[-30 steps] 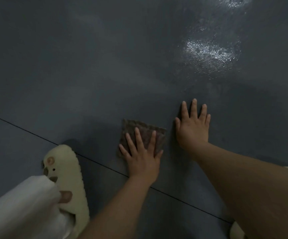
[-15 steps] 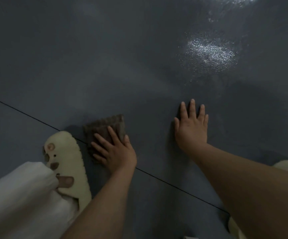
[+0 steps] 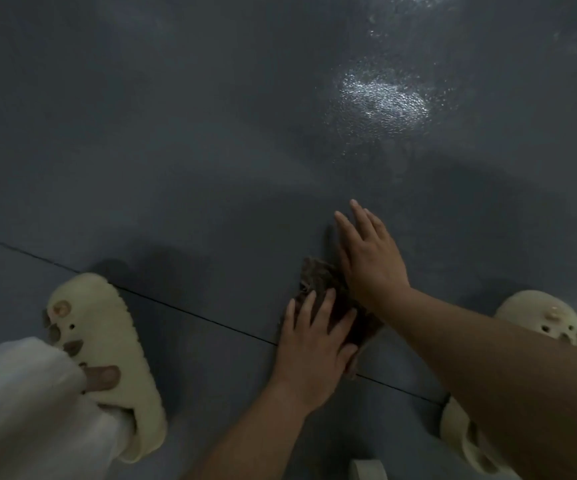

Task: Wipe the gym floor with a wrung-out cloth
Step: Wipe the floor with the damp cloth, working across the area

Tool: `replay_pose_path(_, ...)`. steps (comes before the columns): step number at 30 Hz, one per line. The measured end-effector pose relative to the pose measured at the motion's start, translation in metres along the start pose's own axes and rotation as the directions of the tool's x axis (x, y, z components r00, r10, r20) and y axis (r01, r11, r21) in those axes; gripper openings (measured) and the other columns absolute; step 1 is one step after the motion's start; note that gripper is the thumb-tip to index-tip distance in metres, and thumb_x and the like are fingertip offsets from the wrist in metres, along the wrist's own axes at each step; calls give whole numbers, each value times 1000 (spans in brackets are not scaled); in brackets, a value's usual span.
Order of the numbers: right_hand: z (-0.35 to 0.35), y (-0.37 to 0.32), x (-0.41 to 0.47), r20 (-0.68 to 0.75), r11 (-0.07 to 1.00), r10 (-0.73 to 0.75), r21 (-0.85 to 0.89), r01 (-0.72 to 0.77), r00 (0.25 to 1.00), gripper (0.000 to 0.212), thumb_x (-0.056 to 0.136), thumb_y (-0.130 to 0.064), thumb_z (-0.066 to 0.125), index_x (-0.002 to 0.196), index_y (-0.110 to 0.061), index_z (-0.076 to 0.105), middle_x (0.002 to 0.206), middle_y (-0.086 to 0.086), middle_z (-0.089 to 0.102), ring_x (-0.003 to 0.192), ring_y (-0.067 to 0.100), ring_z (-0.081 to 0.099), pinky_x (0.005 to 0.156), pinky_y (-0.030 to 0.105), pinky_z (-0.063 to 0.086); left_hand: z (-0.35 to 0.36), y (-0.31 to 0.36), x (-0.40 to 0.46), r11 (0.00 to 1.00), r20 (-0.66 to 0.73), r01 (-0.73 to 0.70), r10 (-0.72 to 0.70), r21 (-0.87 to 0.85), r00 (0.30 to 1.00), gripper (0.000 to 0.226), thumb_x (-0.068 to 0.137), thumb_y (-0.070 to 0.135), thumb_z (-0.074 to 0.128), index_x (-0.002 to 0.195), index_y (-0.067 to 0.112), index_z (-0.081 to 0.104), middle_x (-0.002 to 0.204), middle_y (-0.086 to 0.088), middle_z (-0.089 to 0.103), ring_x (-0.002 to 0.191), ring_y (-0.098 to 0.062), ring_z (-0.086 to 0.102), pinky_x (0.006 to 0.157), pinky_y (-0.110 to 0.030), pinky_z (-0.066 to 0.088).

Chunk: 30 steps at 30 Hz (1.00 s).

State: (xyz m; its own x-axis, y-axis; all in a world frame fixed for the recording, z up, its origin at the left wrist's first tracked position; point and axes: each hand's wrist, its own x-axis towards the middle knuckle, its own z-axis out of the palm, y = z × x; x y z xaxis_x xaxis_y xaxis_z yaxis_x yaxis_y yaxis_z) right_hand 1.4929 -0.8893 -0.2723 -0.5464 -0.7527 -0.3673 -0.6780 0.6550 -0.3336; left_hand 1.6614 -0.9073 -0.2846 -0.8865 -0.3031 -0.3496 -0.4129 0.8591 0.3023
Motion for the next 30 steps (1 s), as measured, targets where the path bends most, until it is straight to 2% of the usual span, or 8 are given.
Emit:
replay_pose_path(3,12,-2,-20,-137,990,-140,-46,135,981,51,88,-28,38,136,-12,42,144,20,41,128,36,34,101,45,40,-26,-21,20,997,-182,-51,40,-58,982,37,79,22,40,101,15,68,97,-4,67,82,-26,62,87,-36,34)
replay_pose_path(5,28,-4,-38,-157,973,-226,-76,217,961,49,82,-30,41,129,-14,43,136,20,50,121,35,37,103,43,35,-44,-40,37,995,-245,18,-42,-97,969,36,72,14,38,93,9,66,87,-8,66,71,-29,61,77,-36,36)
replay_pose_path(8,62,-10,-78,-73,914,-381,-176,365,921,48,87,-39,42,130,-18,45,139,13,49,124,35,46,106,44,26,-70,-67,57,976,-232,181,-204,-117,951,42,71,10,38,103,5,65,102,-14,64,86,-36,61,78,-38,46)
replay_pose_path(12,82,-9,-101,91,882,-390,-251,400,916,62,88,-58,35,141,-26,35,148,5,40,137,33,24,112,49,9,-85,-79,67,957,-68,287,-290,-49,954,48,86,8,50,134,12,46,142,-9,38,128,-29,33,105,-38,24)
replay_pose_path(21,54,16,-31,94,773,-559,-299,559,824,48,92,-52,31,136,-40,46,148,0,41,138,33,31,111,49,14,-88,-68,83,909,-69,404,-412,-105,908,56,91,13,51,144,18,33,154,-5,19,139,-26,16,111,-41,15)
replay_pose_path(25,14,30,39,-4,871,-401,-313,380,916,53,89,-52,27,135,-36,50,146,4,43,134,35,38,110,49,23,-90,-65,86,913,-14,394,-397,-104,918,66,93,33,53,149,21,21,157,-6,10,142,-25,10,113,-41,12)
replay_pose_path(28,-23,52,83,-48,956,-118,-277,101,992,58,92,-57,15,147,-41,23,158,1,14,146,30,10,114,51,6,-91,-65,85,923,186,375,-385,86,904,104,77,68,56,151,27,-3,158,-4,-10,145,-25,-4,116,-43,2)
replay_pose_path(30,-39,66,99,-88,968,111,-214,-128,990,51,97,-54,19,147,-46,10,160,-4,-2,147,25,-5,112,55,-3,-90,-65,85,916,224,350,-390,198,893,120,66,71,65,150,27,-10,157,-5,-15,145,-26,-5,116,-45,2)
